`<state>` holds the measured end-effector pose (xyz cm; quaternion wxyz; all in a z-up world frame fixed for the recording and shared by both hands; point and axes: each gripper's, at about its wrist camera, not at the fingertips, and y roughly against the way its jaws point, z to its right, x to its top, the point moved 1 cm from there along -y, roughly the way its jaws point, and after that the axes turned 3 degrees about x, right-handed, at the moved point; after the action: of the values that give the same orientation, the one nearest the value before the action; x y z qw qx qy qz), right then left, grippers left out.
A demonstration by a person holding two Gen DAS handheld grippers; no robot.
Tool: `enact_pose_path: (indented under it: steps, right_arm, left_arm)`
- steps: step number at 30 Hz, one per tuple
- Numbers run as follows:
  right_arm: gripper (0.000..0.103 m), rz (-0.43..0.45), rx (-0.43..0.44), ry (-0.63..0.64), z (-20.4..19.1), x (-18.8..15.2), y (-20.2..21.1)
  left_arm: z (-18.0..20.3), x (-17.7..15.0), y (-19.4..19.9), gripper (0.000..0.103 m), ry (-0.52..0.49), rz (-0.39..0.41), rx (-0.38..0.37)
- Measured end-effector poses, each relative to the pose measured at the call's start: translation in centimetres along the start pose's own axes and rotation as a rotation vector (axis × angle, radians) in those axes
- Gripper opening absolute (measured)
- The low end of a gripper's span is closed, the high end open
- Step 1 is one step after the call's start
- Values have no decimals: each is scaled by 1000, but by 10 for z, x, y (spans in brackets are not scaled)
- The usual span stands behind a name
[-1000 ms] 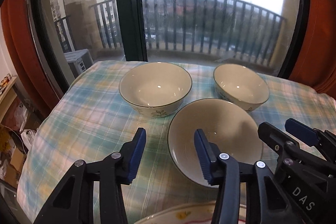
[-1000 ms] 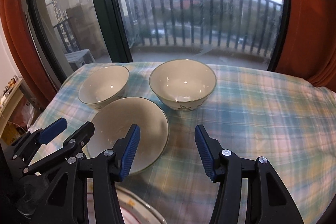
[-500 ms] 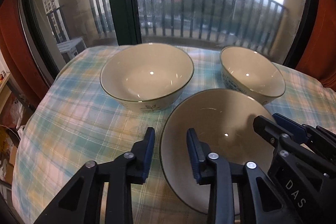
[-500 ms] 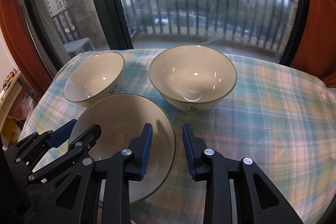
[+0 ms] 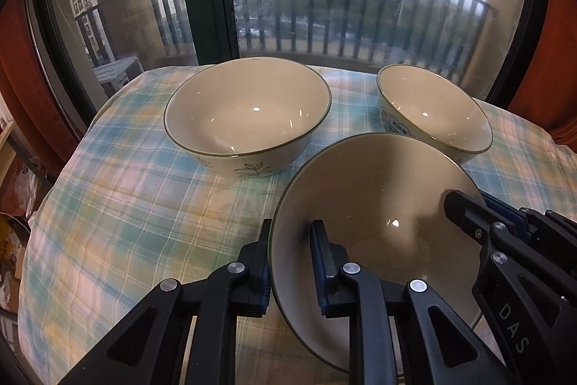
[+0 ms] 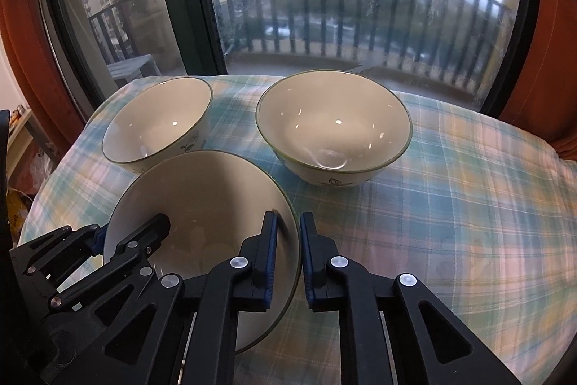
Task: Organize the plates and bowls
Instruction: 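Lift the cream bowl with both grippers and carry it toward the plate stack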
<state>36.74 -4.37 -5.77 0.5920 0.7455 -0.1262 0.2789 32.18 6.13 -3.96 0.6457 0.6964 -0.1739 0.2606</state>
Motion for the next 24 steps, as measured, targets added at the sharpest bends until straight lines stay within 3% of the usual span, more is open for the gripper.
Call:
enact_pose_path:
  steps: [7,24]
  right_arm:
    - [16,19,-7,-13,5,-5,22]
    - [16,133,-33,-59,35,-36,122]
  left_arm:
    - [4,-4,19,17,-8,27,-12]
    - [43,-27,102,17,-62,152,-47]
